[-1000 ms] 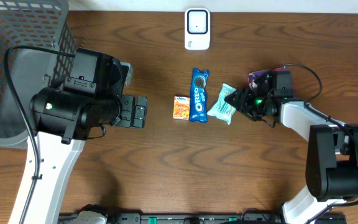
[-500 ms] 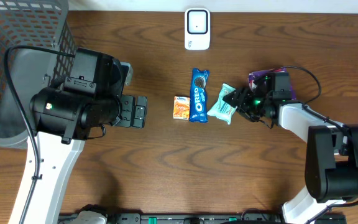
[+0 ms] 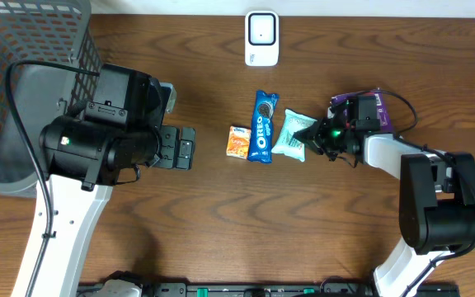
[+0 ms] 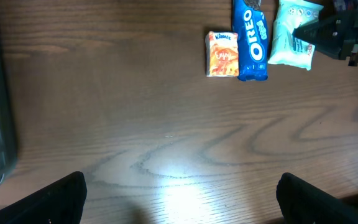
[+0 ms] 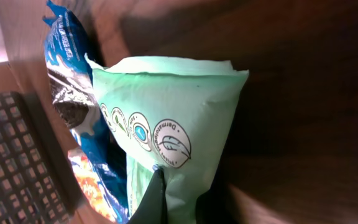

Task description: Scan the item barcode

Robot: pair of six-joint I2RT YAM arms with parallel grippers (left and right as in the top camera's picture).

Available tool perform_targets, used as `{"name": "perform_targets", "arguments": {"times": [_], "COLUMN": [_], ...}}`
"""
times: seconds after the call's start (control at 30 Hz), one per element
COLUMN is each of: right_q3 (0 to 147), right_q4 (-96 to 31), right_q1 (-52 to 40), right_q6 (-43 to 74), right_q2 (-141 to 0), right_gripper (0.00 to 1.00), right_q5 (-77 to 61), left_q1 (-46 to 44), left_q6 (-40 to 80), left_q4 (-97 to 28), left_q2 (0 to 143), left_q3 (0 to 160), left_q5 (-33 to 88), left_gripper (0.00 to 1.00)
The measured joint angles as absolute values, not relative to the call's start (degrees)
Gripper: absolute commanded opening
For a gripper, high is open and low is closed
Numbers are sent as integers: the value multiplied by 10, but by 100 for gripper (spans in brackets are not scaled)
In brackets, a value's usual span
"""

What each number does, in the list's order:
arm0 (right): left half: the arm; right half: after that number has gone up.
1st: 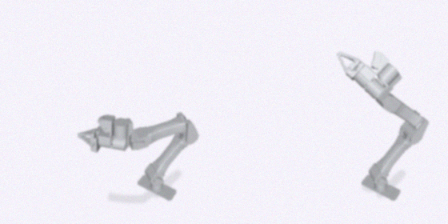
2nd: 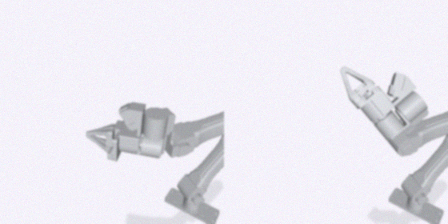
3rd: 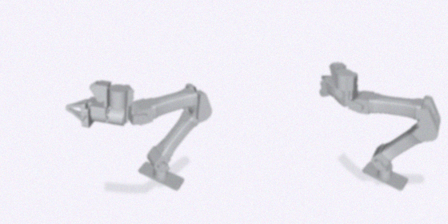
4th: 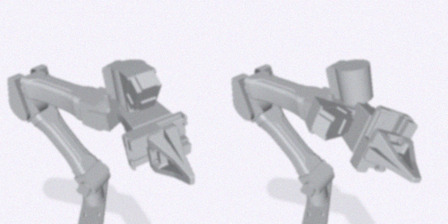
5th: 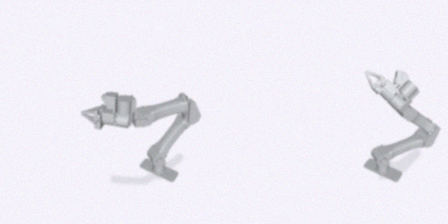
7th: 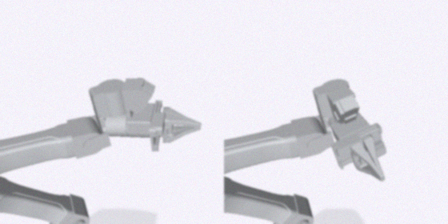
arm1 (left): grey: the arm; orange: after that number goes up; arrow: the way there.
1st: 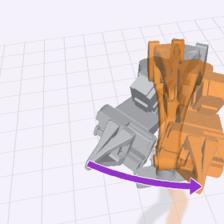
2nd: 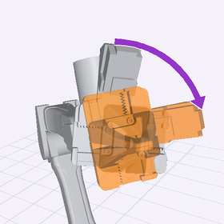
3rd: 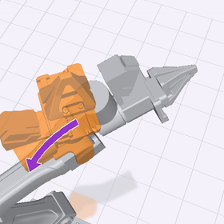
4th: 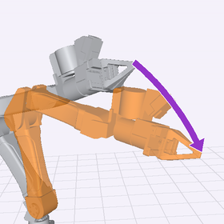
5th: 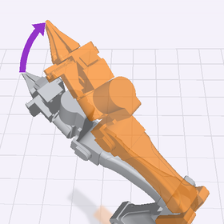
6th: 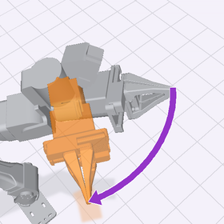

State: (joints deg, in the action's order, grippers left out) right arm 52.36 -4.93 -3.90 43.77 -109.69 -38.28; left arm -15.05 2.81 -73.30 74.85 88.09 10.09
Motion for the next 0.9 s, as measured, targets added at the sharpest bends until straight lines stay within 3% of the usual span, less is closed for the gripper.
{"name": "perform_targets", "arguments": {"times": [0.2, 0.4, 0.67, 0.9], "right_q3": [574, 667, 712, 712], "right_q4": [-209, -408, -432, -399], "right_q1": [-25, -47, -155, -241], "right_q6": [377, 317, 277, 240], "right_q2": [-1075, -1019, -985, -1084], "right_gripper": [1, 1, 1, 1], "right_q5": [-334, -79, 217, 368], "left_q1": [-150, -150, -150, -150], "left_q6": [28, 28, 28, 28], "left_q4": [-733, -733, -733, -733], "left_q2": [748, 748, 748, 748], "left_q3": [881, 881, 881, 881], "left_q5": [101, 101, 101, 101], "left_gripper": [98, 98, 98, 98]}}
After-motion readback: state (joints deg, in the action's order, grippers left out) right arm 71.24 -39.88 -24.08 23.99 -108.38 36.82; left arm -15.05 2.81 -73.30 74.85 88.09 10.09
